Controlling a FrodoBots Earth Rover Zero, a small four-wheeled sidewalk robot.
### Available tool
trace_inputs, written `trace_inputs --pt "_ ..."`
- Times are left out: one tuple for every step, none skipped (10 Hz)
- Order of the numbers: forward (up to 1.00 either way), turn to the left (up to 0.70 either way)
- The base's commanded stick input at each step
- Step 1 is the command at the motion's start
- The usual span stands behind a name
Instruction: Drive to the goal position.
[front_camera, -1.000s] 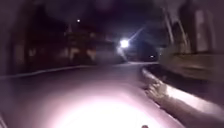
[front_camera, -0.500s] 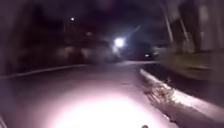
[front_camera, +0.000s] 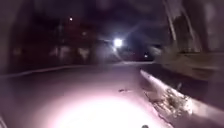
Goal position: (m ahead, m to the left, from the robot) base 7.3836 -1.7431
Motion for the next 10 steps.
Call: trace_inputs --pt "0.7 -0.14" --pt "0.7 -0.2" --pt "0.7 -0.35" --pt "0.7 -0.16" --pt "0.7 0.0" --pt "0.7 0.0" --pt "0.7 0.0" --pt "0.7 0.0" --pt "0.7 0.0" --pt "0.7 -0.1"
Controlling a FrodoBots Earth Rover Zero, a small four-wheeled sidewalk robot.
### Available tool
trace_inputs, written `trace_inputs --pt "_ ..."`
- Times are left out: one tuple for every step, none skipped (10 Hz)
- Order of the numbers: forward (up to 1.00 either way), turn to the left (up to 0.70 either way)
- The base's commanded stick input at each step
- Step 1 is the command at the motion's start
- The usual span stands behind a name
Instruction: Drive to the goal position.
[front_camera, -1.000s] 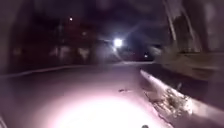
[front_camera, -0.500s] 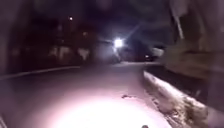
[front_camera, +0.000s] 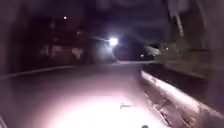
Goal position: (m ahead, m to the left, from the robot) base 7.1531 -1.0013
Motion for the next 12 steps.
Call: trace_inputs --pt "0.7 -0.33" --pt "0.7 -0.35" --pt "0.7 -0.08" --pt "0.7 0.0" --pt "0.7 0.0" --pt "0.7 0.0" --pt "0.7 0.0" --pt "0.7 0.0" --pt "0.7 0.0" --pt "0.7 0.0" --pt "0.7 0.0" --pt "0.7 0.0"
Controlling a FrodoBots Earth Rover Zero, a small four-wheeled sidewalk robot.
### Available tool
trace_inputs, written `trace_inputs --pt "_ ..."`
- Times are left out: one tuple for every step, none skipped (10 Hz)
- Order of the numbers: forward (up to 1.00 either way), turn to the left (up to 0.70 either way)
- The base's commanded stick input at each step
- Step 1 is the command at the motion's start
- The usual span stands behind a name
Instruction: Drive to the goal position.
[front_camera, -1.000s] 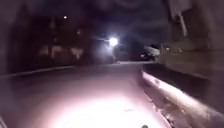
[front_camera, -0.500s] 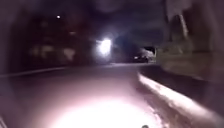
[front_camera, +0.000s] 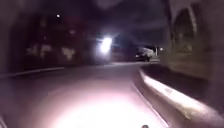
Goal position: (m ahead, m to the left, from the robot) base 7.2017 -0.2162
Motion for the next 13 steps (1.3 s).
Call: trace_inputs --pt "0.7 0.0" --pt "0.7 0.0" --pt "0.7 0.0" --pt "0.7 0.0" --pt "0.7 0.0" --pt "0.7 0.0" --pt "0.7 0.0" --pt "0.7 0.0" --pt "0.7 0.0" --pt "0.7 0.0" --pt "0.7 0.0" --pt "0.7 0.0" --pt "0.7 0.0"
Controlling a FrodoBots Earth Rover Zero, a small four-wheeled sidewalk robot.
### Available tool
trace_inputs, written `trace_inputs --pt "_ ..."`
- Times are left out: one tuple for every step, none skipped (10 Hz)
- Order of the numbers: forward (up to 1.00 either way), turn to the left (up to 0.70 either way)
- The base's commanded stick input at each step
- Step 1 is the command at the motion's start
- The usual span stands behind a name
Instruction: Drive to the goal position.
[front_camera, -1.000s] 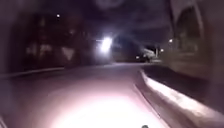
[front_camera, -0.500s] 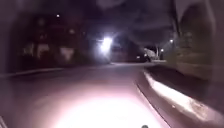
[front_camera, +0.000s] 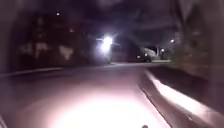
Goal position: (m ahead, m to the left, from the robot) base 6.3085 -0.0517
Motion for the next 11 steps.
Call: trace_inputs --pt "0.7 0.0" --pt "0.7 0.0" --pt "0.7 0.0" --pt "0.7 -0.24" --pt "0.7 -0.35" --pt "0.7 -0.35" --pt "0.7 -0.35" --pt "0.7 -0.07" --pt "0.7 0.0" --pt "0.7 0.0" --pt "0.7 -0.06"
